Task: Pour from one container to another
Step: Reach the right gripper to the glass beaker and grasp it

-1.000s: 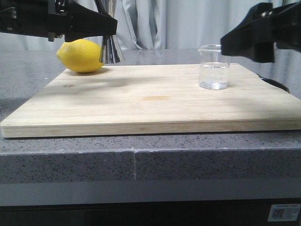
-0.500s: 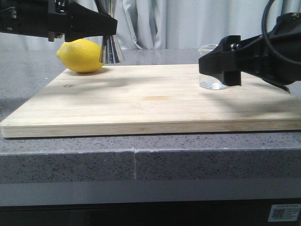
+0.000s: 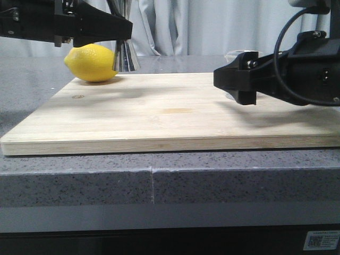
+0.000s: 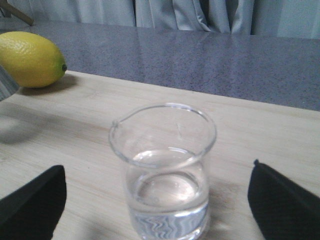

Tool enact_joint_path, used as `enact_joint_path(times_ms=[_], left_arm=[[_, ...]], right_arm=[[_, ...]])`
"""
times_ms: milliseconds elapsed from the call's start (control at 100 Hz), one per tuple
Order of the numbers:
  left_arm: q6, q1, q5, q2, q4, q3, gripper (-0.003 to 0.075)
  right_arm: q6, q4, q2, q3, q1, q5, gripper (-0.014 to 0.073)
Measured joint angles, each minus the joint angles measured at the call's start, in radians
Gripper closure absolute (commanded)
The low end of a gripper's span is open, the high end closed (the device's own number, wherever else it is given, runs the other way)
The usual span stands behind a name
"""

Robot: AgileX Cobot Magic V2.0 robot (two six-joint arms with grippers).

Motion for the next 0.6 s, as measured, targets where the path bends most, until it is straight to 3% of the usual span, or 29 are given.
enact_joint_path(times_ms=[600], left_arm=[[-0.004, 0.000, 0.002, 0.000, 0.002, 0.000, 0.0659]], right_arm=[[0.000, 0.006, 0.083, -0.004, -0.002, -0.125, -0.0073]])
